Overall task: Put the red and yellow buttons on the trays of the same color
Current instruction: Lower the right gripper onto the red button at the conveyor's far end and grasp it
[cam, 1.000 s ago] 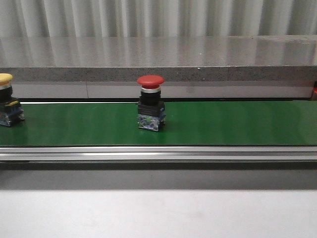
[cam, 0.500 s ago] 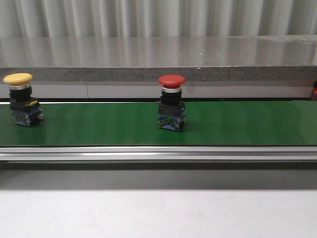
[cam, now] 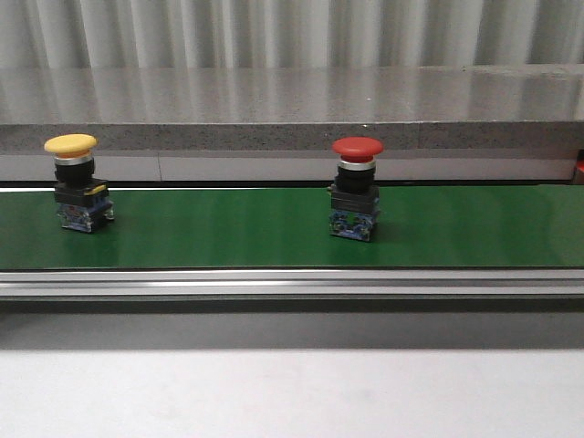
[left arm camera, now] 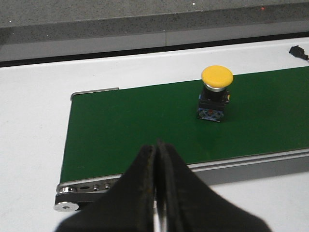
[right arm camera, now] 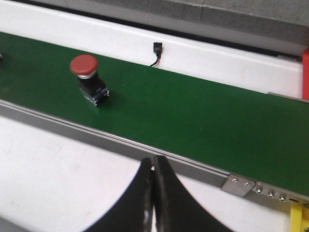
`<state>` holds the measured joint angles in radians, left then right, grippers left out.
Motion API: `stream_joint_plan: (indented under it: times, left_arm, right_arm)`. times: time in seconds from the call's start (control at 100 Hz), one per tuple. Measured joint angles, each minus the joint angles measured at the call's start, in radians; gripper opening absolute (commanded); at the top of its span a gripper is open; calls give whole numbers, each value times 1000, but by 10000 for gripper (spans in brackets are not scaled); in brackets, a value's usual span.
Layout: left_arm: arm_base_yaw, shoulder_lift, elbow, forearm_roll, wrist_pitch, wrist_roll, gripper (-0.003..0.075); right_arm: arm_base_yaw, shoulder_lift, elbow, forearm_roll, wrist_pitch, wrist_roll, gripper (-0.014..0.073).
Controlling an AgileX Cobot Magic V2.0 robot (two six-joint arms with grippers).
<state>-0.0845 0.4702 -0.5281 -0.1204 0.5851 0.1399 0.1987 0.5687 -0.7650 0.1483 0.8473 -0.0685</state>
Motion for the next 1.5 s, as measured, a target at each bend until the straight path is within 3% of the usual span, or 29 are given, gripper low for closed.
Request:
stream_joint_plan:
  times: [0.08, 0.25, 0.36, 0.73, 1.15, 1.22, 1.39, 1.5]
  left_arm:
    - [0, 0, 0, 0, 0, 0, -20]
    - [0, 0, 0, 0, 0, -2, -20]
    - [0, 0, 0, 0, 0, -2, -20]
    - [0, 0, 0, 0, 0, -2, -20]
    - [0, 0, 0, 0, 0, -2, -20]
    - [0, 0, 0, 0, 0, -2, -20]
    - [0, 0, 0, 0, 0, -2, -20]
    - [0, 0, 0, 0, 0, -2, -20]
  right_arm:
    - [4, 98, -45, 0, 22, 0, 120]
    - [9, 311, -129, 15, 47, -15, 512]
    - [26, 417, -190, 26, 80, -26, 619]
    - [101, 730, -425, 38, 227, -52, 591]
    - [109, 1022, -570, 43, 208, -55, 583]
    - [105, 1057, -579, 43, 191, -57, 521]
    - [81, 1120, -592, 39, 175, -58, 231]
    - [75, 1128, -593, 35, 173, -58, 173]
